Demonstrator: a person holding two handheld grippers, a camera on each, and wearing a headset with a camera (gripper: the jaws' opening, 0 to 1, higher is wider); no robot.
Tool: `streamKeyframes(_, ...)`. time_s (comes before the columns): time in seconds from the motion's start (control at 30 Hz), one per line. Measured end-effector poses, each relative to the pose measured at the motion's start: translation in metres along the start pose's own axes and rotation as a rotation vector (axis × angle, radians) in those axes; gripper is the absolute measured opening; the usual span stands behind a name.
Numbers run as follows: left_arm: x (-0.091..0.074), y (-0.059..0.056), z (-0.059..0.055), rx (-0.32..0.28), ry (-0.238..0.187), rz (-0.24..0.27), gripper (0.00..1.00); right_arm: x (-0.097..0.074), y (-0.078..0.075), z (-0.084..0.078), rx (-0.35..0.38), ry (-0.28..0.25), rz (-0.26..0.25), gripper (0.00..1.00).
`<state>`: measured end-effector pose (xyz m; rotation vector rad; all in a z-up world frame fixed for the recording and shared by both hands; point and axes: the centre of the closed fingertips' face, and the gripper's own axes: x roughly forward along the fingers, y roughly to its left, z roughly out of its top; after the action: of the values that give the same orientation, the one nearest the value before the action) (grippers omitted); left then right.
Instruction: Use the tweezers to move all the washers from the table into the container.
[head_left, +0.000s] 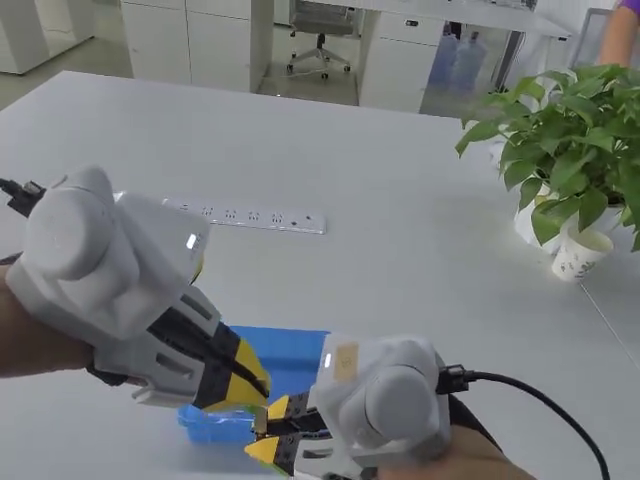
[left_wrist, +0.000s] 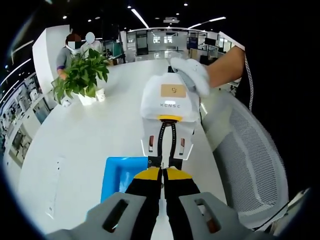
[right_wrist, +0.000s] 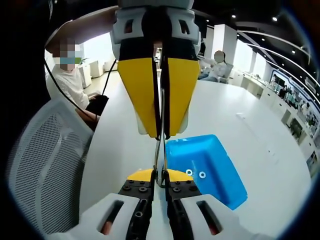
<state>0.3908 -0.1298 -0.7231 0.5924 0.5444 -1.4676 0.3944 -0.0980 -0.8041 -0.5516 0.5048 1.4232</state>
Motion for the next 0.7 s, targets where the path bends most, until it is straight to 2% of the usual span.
streamKeyframes(0.3, -0.008, 0.021, -0.002, 0.016, 0.016, 0.022, 0.05, 0.004, -0.022, 0.008, -0.01, -0.017, -0.011, 0.09)
streamKeyframes(0.7, -0.004, 0.042, -0.012, 0.026, 0.027, 0.025, 0.05, 0.015, -0.043, 0.004, -0.009, -0.012, -0.013, 0.09)
